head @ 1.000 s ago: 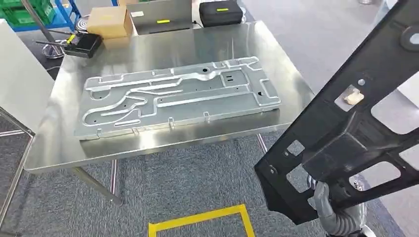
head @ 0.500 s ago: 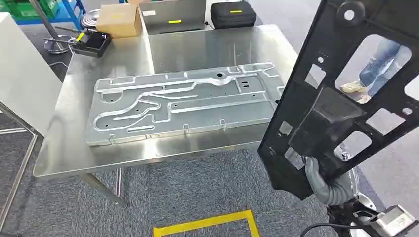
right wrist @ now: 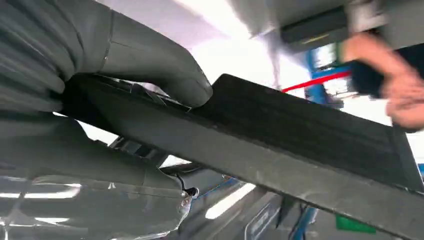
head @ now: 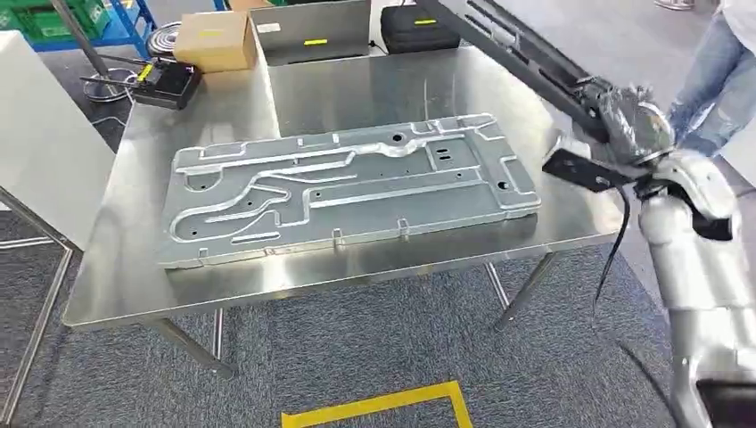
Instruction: Take the parts from the cabinet and place them on the table.
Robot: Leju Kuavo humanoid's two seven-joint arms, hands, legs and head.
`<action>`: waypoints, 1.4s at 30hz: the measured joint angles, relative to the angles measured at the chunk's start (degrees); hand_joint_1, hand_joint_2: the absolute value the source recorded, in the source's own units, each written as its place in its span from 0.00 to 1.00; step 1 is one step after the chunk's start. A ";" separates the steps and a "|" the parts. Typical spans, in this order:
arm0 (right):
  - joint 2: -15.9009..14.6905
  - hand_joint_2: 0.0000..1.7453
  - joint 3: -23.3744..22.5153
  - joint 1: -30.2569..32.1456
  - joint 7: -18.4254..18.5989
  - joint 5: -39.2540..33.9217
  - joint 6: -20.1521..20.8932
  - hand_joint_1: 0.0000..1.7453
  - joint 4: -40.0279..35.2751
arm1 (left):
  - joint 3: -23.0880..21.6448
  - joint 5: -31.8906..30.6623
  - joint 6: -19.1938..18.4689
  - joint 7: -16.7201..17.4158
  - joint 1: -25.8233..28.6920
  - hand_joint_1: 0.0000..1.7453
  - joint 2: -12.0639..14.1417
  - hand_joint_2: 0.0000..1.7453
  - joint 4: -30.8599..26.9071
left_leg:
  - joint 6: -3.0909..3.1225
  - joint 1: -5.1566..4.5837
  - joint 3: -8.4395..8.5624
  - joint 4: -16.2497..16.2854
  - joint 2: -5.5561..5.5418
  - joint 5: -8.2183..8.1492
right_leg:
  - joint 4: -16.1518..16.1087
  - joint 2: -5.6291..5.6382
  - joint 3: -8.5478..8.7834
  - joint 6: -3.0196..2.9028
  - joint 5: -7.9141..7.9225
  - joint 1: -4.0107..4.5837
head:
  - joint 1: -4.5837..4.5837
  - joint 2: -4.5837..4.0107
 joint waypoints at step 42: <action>1.14 0.00 19.88 -21.77 6.41 6.75 -10.71 0.00 47.28 | -0.07 0.00 4.13 4.37 -1.24 0.00 -1.12 0.00 0.00 | 3.71 -0.65 0.22 -1.02 -0.18 1.85 | 15.03 0.23 -9.47 1.91 -4.65 0.31 | 0.02 0.00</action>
